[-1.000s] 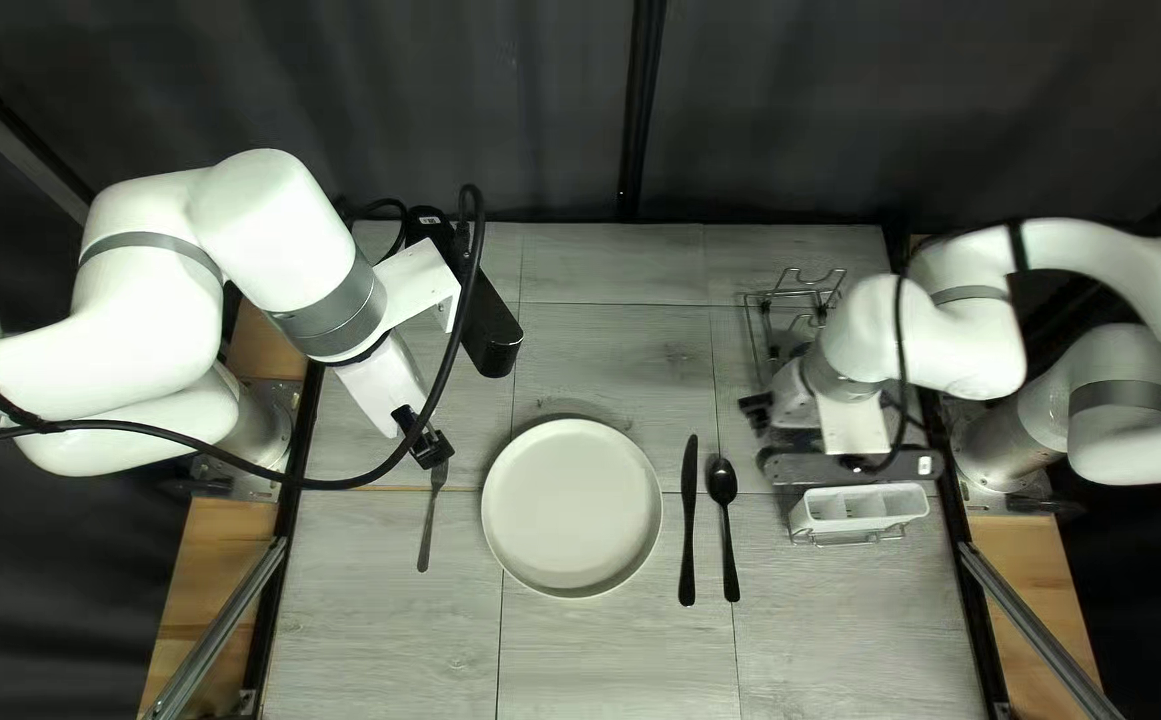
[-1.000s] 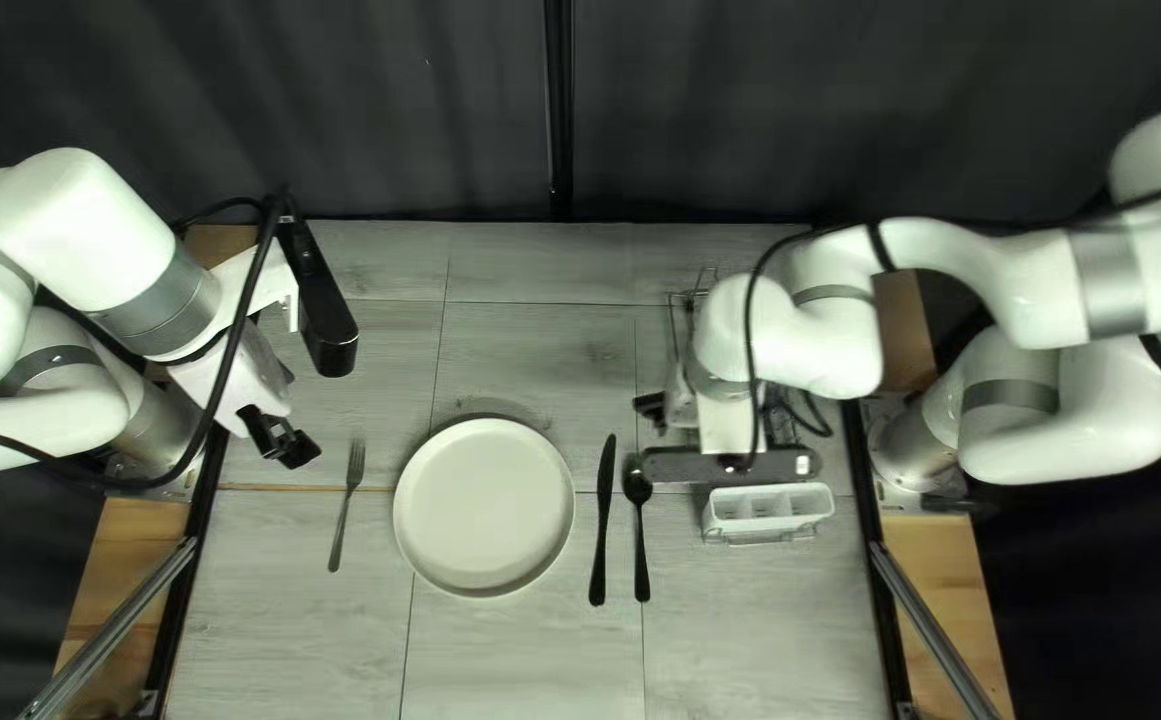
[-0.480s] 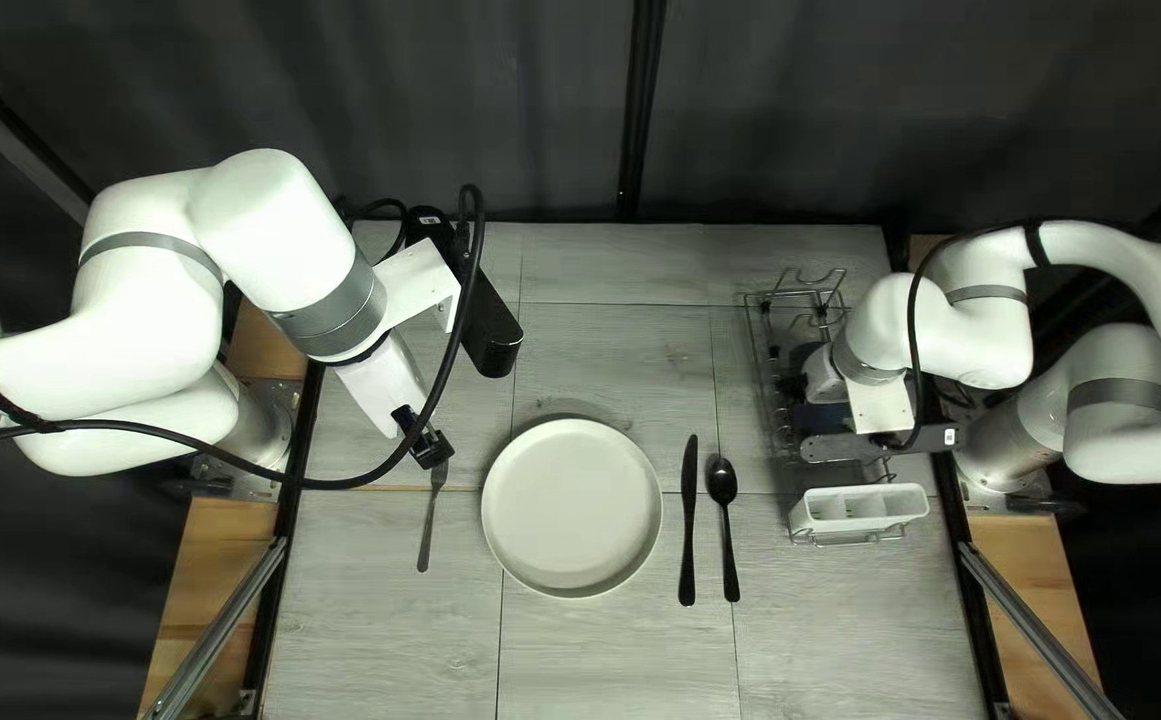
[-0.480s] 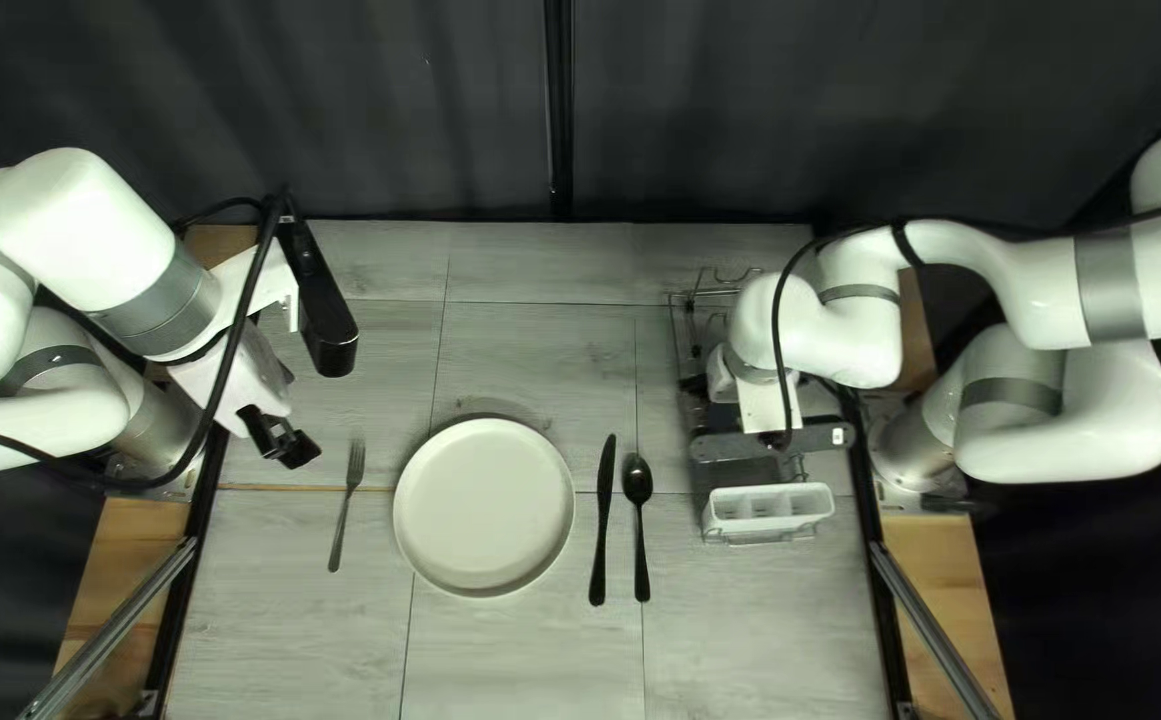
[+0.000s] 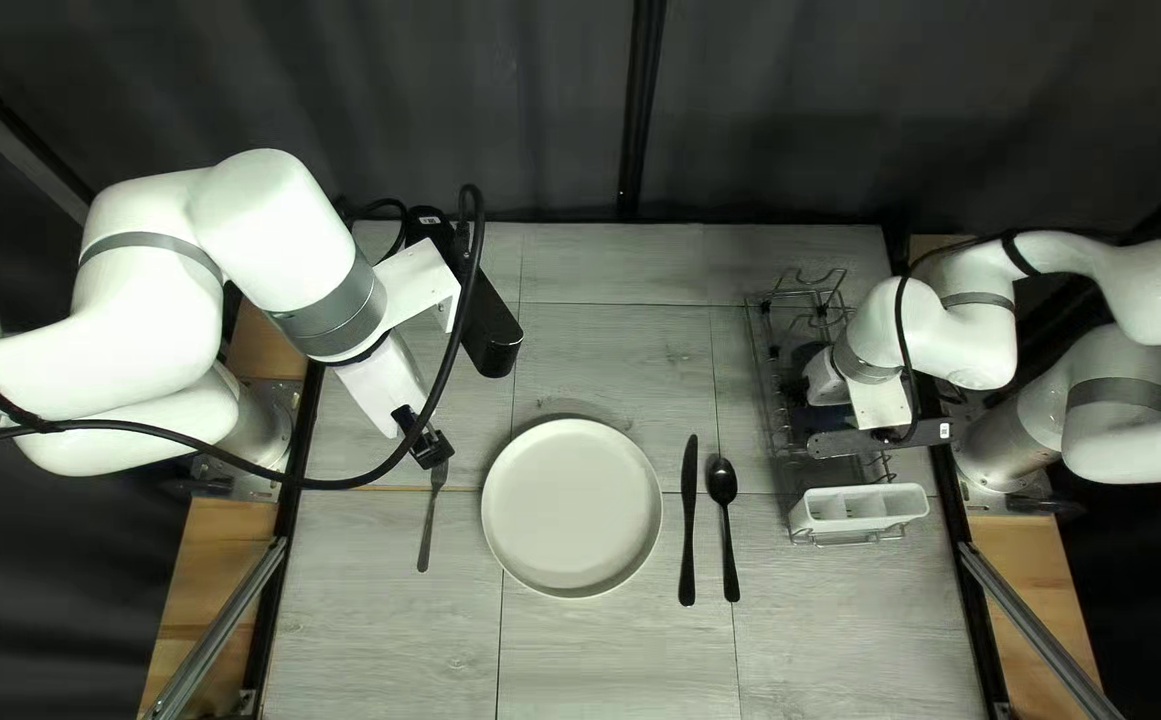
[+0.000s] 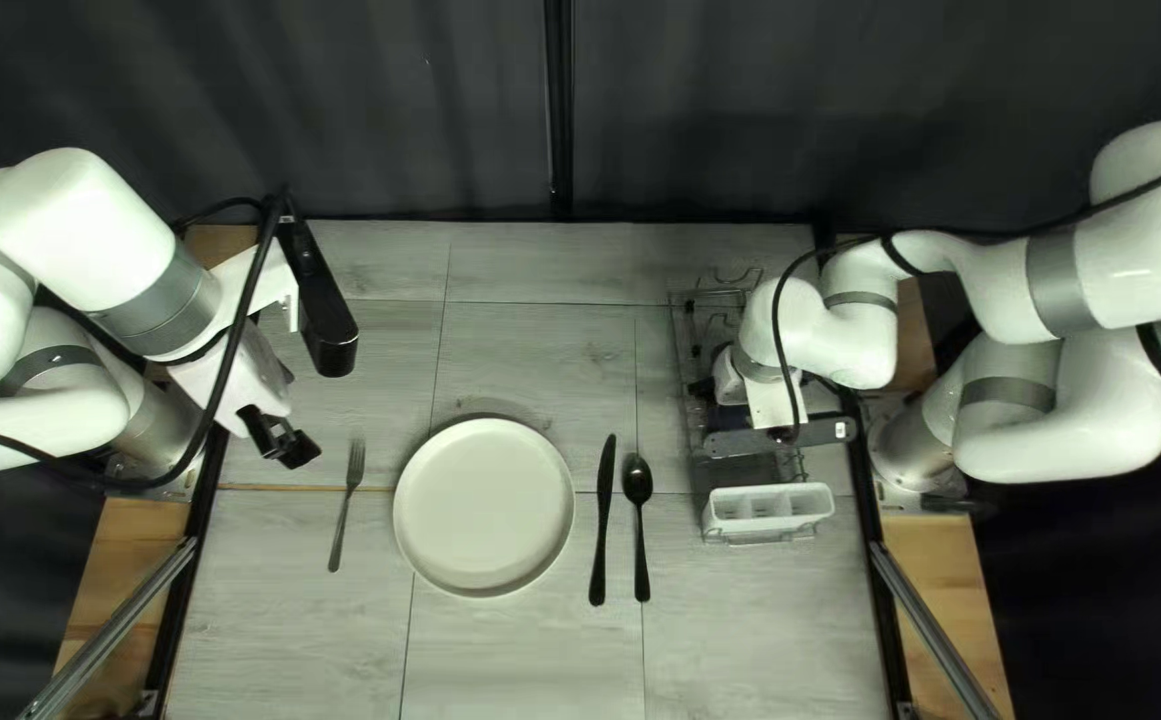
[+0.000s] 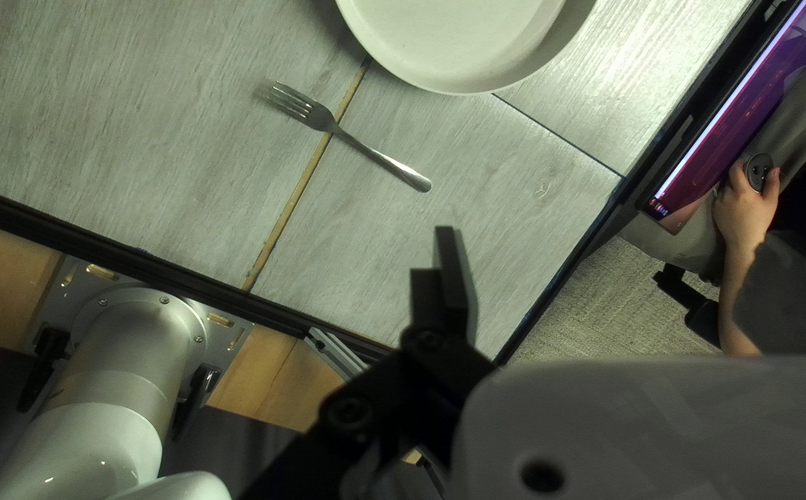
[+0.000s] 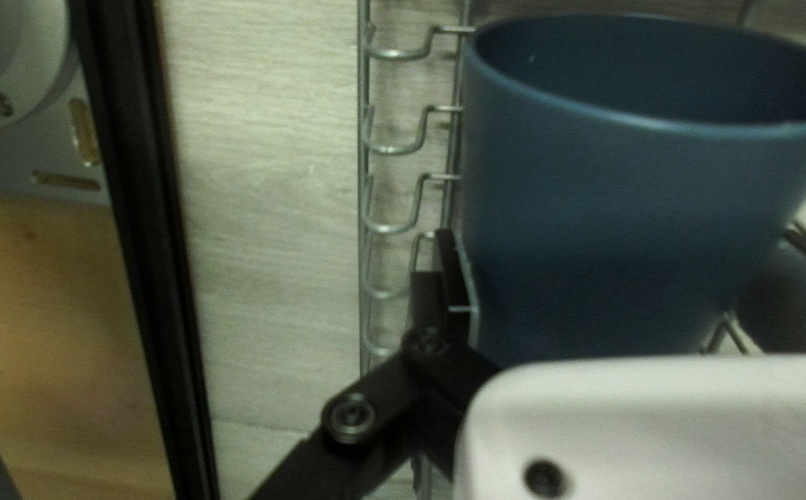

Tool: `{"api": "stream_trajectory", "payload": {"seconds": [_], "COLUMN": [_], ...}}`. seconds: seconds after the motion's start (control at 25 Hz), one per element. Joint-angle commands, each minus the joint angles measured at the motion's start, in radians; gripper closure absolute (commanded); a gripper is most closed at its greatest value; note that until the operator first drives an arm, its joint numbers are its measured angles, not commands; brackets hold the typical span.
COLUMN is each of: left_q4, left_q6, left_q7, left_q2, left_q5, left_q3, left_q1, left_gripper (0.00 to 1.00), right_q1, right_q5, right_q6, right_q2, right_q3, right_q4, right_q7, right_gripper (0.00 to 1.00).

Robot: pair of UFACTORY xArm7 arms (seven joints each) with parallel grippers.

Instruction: Pick up and place plate onto table. Place down one fork to the left of the plate. Place spoon and knife to the right of the plate. Place cup above the knife and spoon

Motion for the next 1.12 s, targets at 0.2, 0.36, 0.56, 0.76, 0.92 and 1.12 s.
{"api": "stream_trajectory", "payload": {"seconds": [0.2, 0.36, 0.56, 0.76, 0.92, 1.12], "left_q4": [0.000, 0.000, 0.000, 0.000, 0.000, 0.000], "left_q6": [0.000, 0.000, 0.000, 0.000, 0.000, 0.000], "left_q7": [0.000, 0.000, 0.000, 0.000, 0.000, 0.000], "left_q2": [0.000, 0.000, 0.000, 0.000, 0.000, 0.000], "left_q5": [0.000, 0.000, 0.000, 0.000, 0.000, 0.000], "left_q3": [0.000, 0.000, 0.000, 0.000, 0.000, 0.000], "left_q1": [0.000, 0.000, 0.000, 0.000, 0.000, 0.000], "left_gripper": [0.00, 0.00, 0.00, 0.00, 0.00, 0.00], "right_q1": [0.034, 0.042, 0.049, 0.070, 0.114, 0.159], "right_q5": [0.037, 0.058, 0.058, -0.109, -0.272, -0.405], "right_q6": [0.297, 0.365, 0.297, 0.228, 0.216, 0.175], "right_q2": [-0.203, -0.132, 0.065, 0.300, 0.477, 0.614], "right_q3": [0.032, 0.088, 0.182, 0.293, 0.302, 0.277], "right_q4": [0.138, 0.302, 0.476, 0.650, 0.778, 0.864], "right_q7": [0.106, 0.217, 0.355, 0.520, 0.631, 0.711], "right_gripper": [1.00, 1.00, 1.00, 1.00, 1.00, 1.00]}}
